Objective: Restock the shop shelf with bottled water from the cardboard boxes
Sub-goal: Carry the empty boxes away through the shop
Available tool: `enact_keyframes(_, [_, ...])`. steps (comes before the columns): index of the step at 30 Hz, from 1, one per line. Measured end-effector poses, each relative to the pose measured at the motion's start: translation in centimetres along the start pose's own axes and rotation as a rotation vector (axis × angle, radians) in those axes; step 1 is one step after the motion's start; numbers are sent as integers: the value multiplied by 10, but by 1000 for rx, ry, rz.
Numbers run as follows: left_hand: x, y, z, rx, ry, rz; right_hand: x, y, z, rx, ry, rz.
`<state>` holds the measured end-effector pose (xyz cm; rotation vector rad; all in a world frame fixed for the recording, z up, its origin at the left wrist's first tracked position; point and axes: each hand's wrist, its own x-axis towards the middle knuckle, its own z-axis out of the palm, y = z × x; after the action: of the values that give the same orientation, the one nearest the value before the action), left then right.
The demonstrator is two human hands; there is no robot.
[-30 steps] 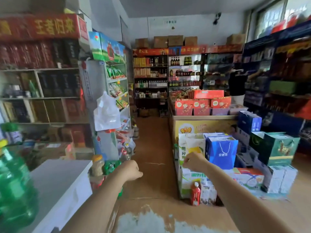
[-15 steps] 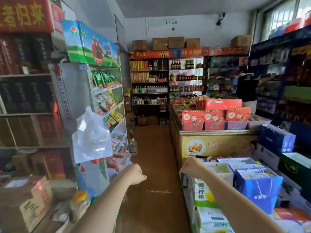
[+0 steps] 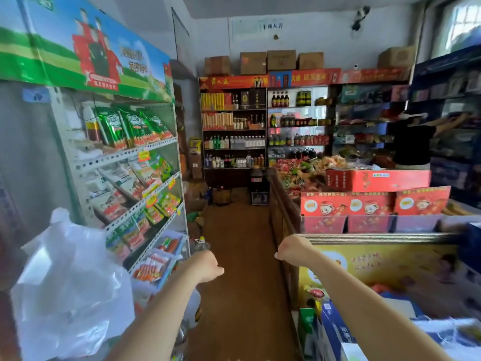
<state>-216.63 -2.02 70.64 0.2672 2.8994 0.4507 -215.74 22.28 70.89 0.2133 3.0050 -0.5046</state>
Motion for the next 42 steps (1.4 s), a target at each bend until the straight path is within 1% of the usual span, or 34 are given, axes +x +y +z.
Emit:
enact_keyframes(3, [94,-9,-9,40,18,14,89,-3,1,24,14,-17])
enact_keyframes(7, [227,-20,-35,29,26,18,216,-6,-6,92,46,20])
enact_keyframes(10, [321,-28,-63,64,8,36,301,-14,-28,153,62,60])
enact_keyframes(13, [411,-30,-92,21,2,26,379,-19,-54,207,119,91])
enact_keyframes(15, [466,-26,-104,-7,-38,22,428,-19,-67,225,116,106])
enact_keyframes(20, [603,-22,-108,57,-81,63,565,-10,-78,276,100,132])
enact_keyframes(22, [664,-19,-108,36,-77,67,623,-6,-79,280,101,135])
enact_keyframes(24, [724,-18,-111,36,-112,78,687,-1,-82,298,114,128])
enact_keyframes(29, [875,-4,-142,20,-128,5,835,7,-108,334,99,162])
enact_keyframes(32, [953,7,-164,-17,-128,22,918,7,-134,293,119,124])
enact_keyframes(36, [1046,8,-180,-38,-109,38,1014,1,-149,210,71,88])
enact_keyframes(42, [1213,-9,-196,-32,-122,41,1172,-6,-155,229,85,97])
